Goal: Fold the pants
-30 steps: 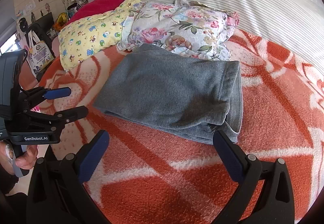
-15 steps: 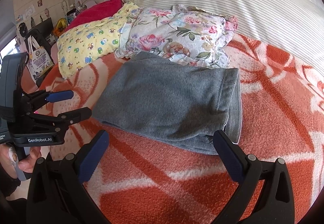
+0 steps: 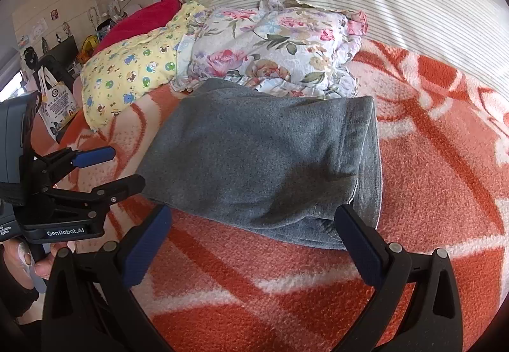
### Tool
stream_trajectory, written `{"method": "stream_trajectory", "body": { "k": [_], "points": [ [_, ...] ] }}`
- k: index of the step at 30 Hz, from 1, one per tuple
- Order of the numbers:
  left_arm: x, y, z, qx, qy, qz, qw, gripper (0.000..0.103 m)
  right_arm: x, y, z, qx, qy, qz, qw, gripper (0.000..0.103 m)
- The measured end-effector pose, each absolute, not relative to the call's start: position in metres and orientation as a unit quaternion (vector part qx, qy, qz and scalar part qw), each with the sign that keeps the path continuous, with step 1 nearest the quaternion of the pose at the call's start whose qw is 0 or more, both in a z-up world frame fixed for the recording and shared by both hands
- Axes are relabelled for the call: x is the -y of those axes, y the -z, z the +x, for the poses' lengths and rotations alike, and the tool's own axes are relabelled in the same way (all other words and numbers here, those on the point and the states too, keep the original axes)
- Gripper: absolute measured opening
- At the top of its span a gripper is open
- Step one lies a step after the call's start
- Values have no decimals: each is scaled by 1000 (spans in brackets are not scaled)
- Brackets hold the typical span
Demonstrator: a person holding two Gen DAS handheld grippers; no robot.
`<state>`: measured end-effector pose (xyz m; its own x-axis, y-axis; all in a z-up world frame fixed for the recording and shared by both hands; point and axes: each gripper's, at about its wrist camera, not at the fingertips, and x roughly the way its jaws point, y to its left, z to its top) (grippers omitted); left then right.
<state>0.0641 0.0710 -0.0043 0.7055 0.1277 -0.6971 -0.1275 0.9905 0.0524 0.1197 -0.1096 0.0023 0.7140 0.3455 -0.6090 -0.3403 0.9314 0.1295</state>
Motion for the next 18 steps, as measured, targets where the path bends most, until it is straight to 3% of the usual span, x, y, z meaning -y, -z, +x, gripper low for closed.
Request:
{"method": "stream_trajectory", "body": {
  "k": [18],
  "points": [
    [-78, 10, 82, -386, -75, -6, 919, 82, 114, 6, 132, -339, -185, 16, 922, 102]
  ]
}}
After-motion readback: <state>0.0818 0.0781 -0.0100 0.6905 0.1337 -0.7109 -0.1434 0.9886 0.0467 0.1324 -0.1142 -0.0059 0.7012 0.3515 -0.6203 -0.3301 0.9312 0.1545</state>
